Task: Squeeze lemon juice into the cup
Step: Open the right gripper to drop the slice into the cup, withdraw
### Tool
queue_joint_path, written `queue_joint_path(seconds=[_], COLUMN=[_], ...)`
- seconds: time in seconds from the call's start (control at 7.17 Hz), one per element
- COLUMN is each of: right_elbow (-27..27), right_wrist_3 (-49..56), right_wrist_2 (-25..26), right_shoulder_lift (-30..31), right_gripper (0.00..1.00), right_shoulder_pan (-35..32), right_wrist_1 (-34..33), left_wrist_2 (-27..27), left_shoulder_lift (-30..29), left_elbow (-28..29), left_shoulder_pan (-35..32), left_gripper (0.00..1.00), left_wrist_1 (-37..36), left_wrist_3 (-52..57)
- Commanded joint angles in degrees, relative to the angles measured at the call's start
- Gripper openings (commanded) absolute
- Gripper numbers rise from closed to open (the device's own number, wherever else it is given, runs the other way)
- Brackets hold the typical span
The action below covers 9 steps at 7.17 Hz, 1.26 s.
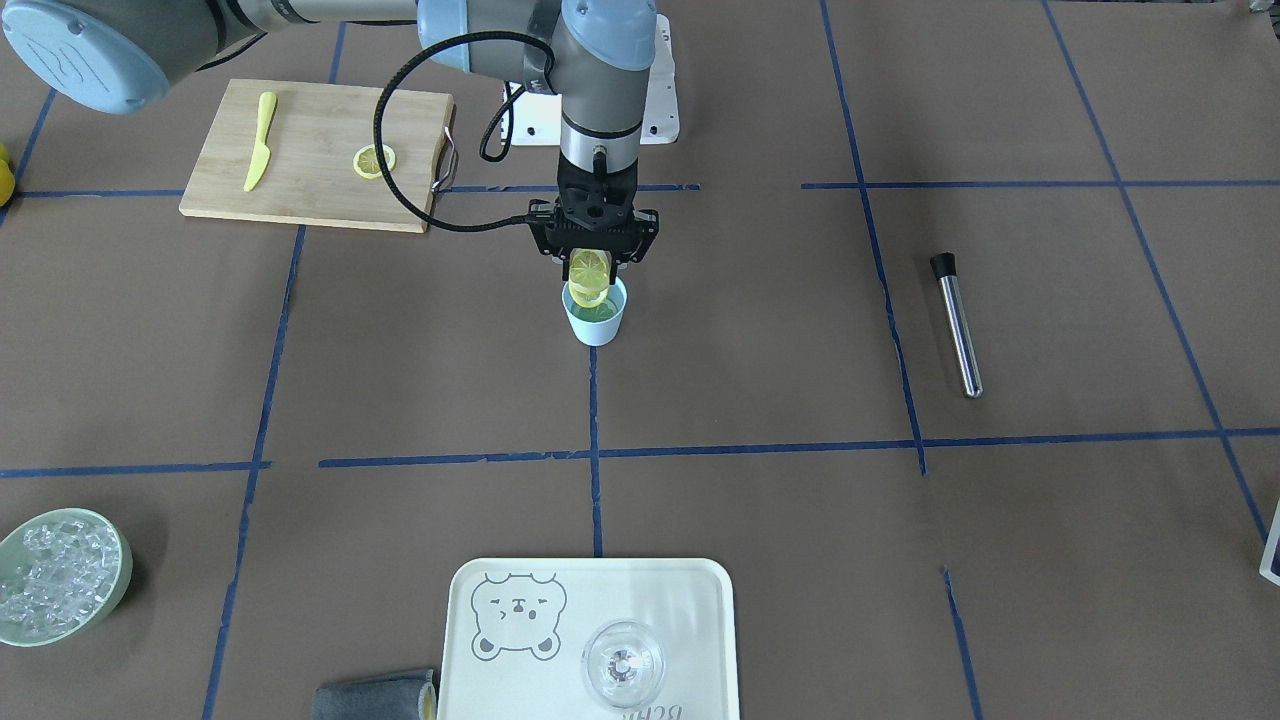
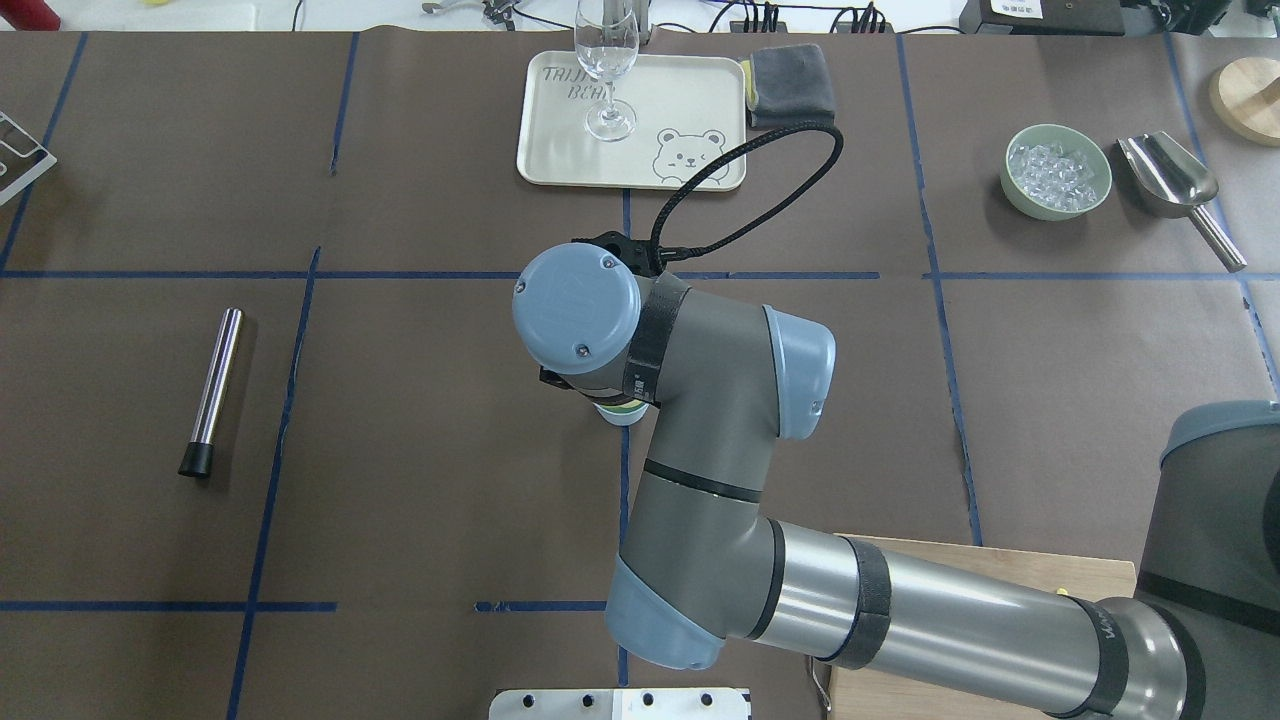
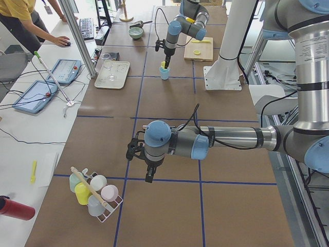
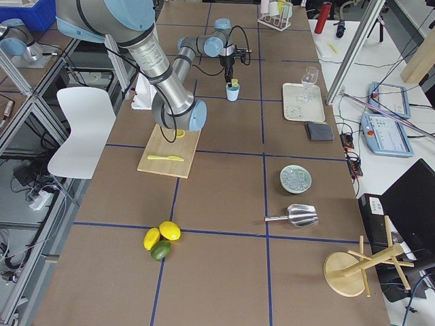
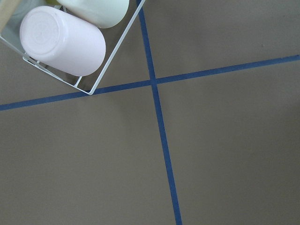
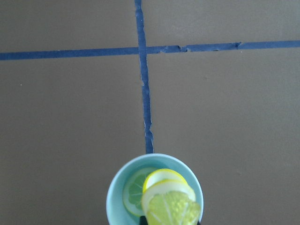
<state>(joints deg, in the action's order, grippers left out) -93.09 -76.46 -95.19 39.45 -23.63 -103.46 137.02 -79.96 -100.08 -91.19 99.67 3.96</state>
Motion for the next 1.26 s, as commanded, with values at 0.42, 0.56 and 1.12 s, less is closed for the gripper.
queue_joint_path(seconds=[0.42, 0.56, 1.12], right_elbow=[-4.61, -8.82, -15.02], right_wrist_3=[6.26, 12.93, 44.55], right_wrist_2=[-2.00, -6.36, -18.61], right_shoulder_lift=[2.80, 7.70, 21.00], right_gripper=[1.00, 1.00, 1.00], right_shoulder_pan=[-1.67, -5.60, -23.88], right_wrist_1=[-0.25, -0.16, 0.02], left_wrist_2=[0.00, 0.00, 0.00], left_shoulder_lift=[0.16, 0.07, -0.54], left_elbow=[0.15, 0.06, -1.25], left_shoulder_pan=[0.05, 0.05, 0.31], left_gripper=[1.00, 1.00, 1.00], left_wrist_1=[-0.09, 0.08, 4.01], left_wrist_3=[0.00, 0.00, -0.78])
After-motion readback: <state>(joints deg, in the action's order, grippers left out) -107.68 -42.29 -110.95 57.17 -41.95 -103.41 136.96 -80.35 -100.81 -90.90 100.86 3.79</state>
